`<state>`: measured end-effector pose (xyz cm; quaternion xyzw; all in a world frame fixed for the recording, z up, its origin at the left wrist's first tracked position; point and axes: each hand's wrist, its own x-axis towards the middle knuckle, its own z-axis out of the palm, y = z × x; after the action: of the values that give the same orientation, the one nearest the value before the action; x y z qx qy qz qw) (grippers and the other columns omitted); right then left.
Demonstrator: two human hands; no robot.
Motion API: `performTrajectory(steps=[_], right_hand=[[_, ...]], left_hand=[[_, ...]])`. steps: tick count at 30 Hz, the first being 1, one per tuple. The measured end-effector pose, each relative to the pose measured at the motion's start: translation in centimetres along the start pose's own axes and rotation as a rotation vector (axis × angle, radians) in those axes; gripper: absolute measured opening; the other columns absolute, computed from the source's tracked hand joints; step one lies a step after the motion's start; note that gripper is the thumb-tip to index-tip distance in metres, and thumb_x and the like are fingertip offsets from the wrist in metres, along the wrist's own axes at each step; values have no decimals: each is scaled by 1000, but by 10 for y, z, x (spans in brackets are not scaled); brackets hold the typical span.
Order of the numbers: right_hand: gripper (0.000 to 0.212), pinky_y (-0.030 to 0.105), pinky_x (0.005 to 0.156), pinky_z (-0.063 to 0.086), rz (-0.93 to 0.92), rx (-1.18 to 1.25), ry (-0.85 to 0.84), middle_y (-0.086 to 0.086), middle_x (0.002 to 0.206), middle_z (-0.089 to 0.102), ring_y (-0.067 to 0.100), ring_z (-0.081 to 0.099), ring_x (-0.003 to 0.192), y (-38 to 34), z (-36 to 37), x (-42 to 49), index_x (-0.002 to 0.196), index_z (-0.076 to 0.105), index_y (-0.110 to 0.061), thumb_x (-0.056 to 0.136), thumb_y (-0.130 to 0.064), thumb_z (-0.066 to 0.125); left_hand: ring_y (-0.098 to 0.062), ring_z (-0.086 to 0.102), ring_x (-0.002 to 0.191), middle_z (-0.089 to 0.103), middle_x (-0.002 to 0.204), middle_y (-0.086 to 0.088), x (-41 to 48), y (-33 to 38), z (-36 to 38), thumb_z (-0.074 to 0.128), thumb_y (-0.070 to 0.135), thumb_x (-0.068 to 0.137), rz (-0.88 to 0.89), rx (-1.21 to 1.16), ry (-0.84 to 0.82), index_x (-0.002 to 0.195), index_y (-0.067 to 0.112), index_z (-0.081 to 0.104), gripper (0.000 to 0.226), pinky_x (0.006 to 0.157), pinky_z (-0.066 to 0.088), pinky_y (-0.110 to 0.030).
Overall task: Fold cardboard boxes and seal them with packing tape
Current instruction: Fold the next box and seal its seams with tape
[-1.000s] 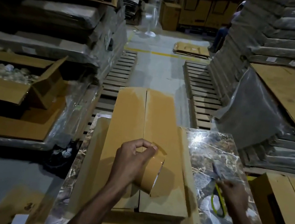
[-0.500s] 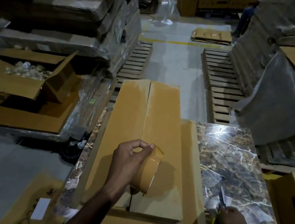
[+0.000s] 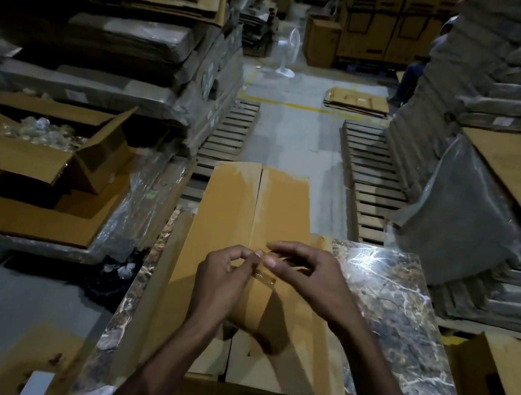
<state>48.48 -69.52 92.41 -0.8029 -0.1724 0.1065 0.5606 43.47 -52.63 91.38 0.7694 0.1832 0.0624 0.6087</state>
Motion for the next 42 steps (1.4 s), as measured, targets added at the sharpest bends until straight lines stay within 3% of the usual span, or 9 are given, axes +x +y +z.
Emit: performTrajectory(steps=[14, 16, 19, 22, 26, 29, 33, 38, 42], right_hand=[[4, 20, 65, 59, -111, -186, 125, -12, 76, 77, 2, 73, 70, 6, 57, 27, 90, 84, -21, 89, -20, 80], [2, 20, 64, 58, -87, -206, 89, -11, 76, 77, 5, 73, 71, 14, 59, 37, 88, 84, -21, 88, -20, 82], [4, 32, 70, 63, -19, -188, 62, -7, 78, 78, 12, 75, 74, 28, 61, 49, 87, 83, -19, 87, -23, 83], [4, 29, 74, 61, 22, -145, 119, -7, 80, 78, 7, 74, 77, 39, 62, 54, 87, 83, -19, 86, -23, 83], [9, 30, 76, 61, 62, -139, 56, -5, 82, 79, 9, 75, 81, 47, 59, 66, 88, 83, -17, 85, -25, 84], [12, 32, 71, 59, 109, -146, -3, -2, 80, 79, 14, 75, 77, 54, 55, 82, 87, 83, -18, 85, -29, 85], [14, 21, 61, 50, 127, -173, -66, -4, 73, 77, 1, 67, 65, 62, 46, 119, 84, 83, -16, 85, -30, 85], [14, 39, 75, 59, 162, -128, -59, 2, 80, 79, 19, 72, 76, 73, 27, 180, 85, 82, -16, 87, -29, 82], [13, 45, 81, 61, 154, -156, -89, 2, 84, 79, 26, 75, 88, 85, 17, 232, 87, 82, -15, 88, -28, 81]], left_hand=[[-6, 59, 67, 66, 73, 8, 3, -24, -29, 65, 59, 93, 62, 63, -56, 92, 36, 67, 23, 56, 39, -22], [-10, 64, 90, 65, 93, 17, 0, -28, -23, 67, 60, 91, 13, 47, -86, 105, 46, 59, 21, 64, 44, -23], [-24, 53, 133, 50, 146, 2, 3, -38, -18, 61, 61, 95, -145, -17, -181, 161, 41, 18, 82, 69, 44, -24], [-27, 47, 142, 32, 167, -1, 6, -53, -16, 58, 68, 93, -158, -63, -217, 164, 39, 5, 93, 91, 50, -35], [-4, 73, 95, 46, 151, 18, 2, -66, -8, 61, 65, 94, -152, -152, -278, 155, 48, 17, 78, 90, 57, -25], [19, 60, 102, 37, 154, 17, 10, -64, -1, 59, 50, 101, -134, -128, -163, 160, 35, 27, 69, 79, 48, -8], [-14, 47, 141, 43, 161, 5, 37, -60, 15, 58, 54, 99, -130, -131, -65, 160, 29, 36, 70, 89, 42, -19], [-15, 75, 74, 79, 88, -6, 73, -52, 33, 59, 57, 98, -190, -214, 34, 149, 23, 49, 62, 67, 59, -24], [-14, 75, 66, 78, 76, 1, 112, -41, 42, 60, 47, 101, -229, -218, 47, 154, 25, 44, 59, 69, 61, -30]])
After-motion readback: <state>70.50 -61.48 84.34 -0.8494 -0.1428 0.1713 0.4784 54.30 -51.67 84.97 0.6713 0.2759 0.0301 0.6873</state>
